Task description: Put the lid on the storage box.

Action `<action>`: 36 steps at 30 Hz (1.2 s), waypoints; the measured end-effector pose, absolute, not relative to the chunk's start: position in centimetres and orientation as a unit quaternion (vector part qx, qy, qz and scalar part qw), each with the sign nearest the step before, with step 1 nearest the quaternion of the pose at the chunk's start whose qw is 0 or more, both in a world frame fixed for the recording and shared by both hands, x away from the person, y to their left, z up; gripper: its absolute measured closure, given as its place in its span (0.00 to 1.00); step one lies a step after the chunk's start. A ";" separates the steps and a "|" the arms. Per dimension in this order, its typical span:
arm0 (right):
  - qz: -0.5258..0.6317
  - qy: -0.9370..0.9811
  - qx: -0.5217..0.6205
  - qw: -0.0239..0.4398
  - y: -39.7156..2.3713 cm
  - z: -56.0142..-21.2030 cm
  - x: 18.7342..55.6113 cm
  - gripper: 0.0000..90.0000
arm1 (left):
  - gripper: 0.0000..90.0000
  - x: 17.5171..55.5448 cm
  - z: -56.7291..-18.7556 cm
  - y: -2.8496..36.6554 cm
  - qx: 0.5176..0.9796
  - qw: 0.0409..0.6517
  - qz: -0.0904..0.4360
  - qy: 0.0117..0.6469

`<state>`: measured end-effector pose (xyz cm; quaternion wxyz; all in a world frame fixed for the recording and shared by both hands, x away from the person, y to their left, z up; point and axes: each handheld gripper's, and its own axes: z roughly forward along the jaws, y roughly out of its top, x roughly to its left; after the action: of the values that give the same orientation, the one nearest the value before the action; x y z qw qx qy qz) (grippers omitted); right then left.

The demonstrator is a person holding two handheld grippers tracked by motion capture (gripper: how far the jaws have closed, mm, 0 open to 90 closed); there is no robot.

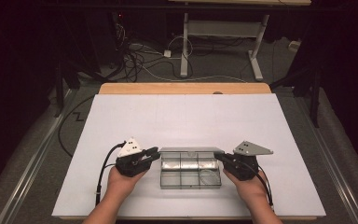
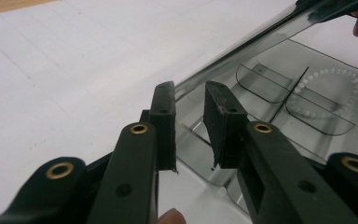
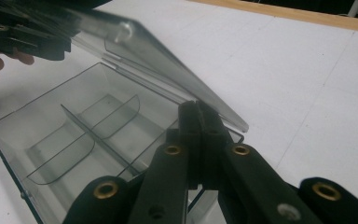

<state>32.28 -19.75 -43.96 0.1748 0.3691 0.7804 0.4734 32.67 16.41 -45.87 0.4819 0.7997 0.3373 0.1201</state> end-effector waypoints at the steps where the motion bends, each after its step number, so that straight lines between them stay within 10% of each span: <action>1: 0.473 0.780 0.370 0.174 -19.7 -44.0 32.2 1.00 | 0.81 32.5 -45.9 16.6 0.801 0.479 0.119 0.340; 10: 0.473 0.781 0.370 0.171 -19.9 -44.6 31.5 1.00 | 0.98 31.0 -46.2 16.9 0.801 0.478 0.085 0.350; 36: 0.451 0.788 0.380 0.177 -21.3 -45.6 30.1 1.00 | 0.97 29.4 -46.5 15.2 0.811 0.485 0.063 0.321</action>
<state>30.06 -21.29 -45.57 0.1772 0.3796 0.7879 0.4513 29.42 15.16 -46.48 0.4852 0.8110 0.3208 0.0626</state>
